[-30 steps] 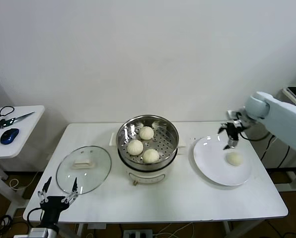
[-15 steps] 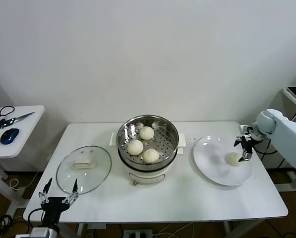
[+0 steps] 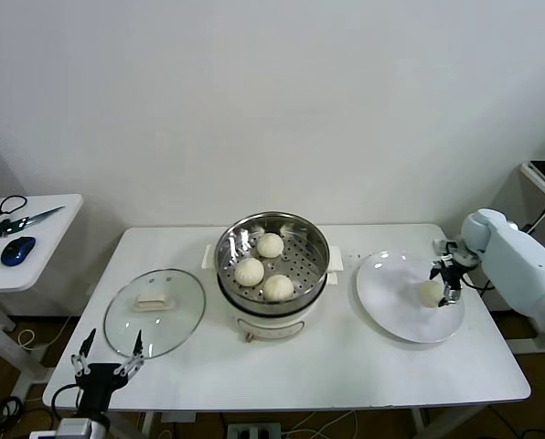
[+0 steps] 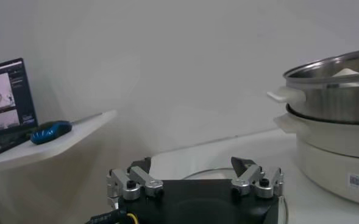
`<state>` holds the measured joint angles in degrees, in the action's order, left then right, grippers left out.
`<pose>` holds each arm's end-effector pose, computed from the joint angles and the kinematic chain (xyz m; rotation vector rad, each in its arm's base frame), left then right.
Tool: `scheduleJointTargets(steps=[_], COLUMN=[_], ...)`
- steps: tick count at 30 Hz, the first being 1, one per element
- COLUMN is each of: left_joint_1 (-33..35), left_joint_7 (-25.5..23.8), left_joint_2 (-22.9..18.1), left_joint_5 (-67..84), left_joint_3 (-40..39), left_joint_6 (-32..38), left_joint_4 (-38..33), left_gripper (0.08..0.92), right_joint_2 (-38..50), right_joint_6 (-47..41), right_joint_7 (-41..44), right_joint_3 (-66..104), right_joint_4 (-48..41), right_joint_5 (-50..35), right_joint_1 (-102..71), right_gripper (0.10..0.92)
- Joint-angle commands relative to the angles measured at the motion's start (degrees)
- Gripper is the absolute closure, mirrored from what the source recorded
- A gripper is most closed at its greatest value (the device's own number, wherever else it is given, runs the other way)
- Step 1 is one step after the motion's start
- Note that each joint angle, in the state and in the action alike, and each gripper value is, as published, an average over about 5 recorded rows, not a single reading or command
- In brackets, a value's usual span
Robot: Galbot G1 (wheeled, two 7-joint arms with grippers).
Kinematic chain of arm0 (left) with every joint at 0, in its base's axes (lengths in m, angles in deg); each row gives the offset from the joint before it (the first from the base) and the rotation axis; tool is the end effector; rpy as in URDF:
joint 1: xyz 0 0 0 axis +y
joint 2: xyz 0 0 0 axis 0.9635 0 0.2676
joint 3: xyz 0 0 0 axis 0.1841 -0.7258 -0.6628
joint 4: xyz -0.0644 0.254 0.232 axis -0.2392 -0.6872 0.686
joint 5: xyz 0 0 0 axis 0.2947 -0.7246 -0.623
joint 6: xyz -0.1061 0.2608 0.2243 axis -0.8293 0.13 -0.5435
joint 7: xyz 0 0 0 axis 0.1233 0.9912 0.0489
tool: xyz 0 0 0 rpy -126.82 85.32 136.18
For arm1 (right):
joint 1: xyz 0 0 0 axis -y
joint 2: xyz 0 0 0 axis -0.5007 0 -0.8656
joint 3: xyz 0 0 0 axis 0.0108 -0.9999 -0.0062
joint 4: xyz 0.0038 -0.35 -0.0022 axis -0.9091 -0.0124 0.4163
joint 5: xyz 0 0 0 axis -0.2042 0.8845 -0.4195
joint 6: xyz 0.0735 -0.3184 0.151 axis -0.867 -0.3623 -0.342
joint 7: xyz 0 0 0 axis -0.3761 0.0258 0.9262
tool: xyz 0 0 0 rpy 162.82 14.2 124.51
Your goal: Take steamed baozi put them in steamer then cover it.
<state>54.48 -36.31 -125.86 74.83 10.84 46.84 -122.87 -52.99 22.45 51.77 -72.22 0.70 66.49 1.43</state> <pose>0.1313 0.1003 -0.3374 0.1954 -2.9332 -0.3531 0.5860 -0.2669 -0.2424 1.1140 -1.3129 1.2171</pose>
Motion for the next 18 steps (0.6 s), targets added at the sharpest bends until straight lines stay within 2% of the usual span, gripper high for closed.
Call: scheduleJointTargets(steps=[1, 7, 13, 18], left_joint_1=[0.0, 0.0, 0.0, 0.4], left_joint_7=[0.0, 0.0, 0.0, 0.0], left_joint_2=[-0.1, -0.1, -0.2, -0.3], left_joint_5=[-0.2, -0.2, -0.2, 0.0], left_joint_3=[-0.1, -0.1, -0.1, -0.1], left_joint_6=[0.0, -0.1, -0.1, 0.1], left_joint_4=[0.2, 0.0, -0.2, -0.5], left_gripper=[0.177, 0.177, 0.177, 0.177], right_joint_2=[-3.3, -3.5, -3.2, -2.0], right_joint_6=[2.1, 2.3, 2.5, 2.3], right_joint_7=[0.6, 1.4, 1.9, 2.2], right_joint_3=[2.6, 2.8, 2.6, -1.0], right_joint_4=[-5.6, -5.8, -5.5, -3.6], right_joint_5=[3.4, 3.5, 3.4, 0.7], right_joint_1=[-0.7, -0.1, 1.2, 4.6], right_gripper=[0.203, 0.212, 0.288, 0.316])
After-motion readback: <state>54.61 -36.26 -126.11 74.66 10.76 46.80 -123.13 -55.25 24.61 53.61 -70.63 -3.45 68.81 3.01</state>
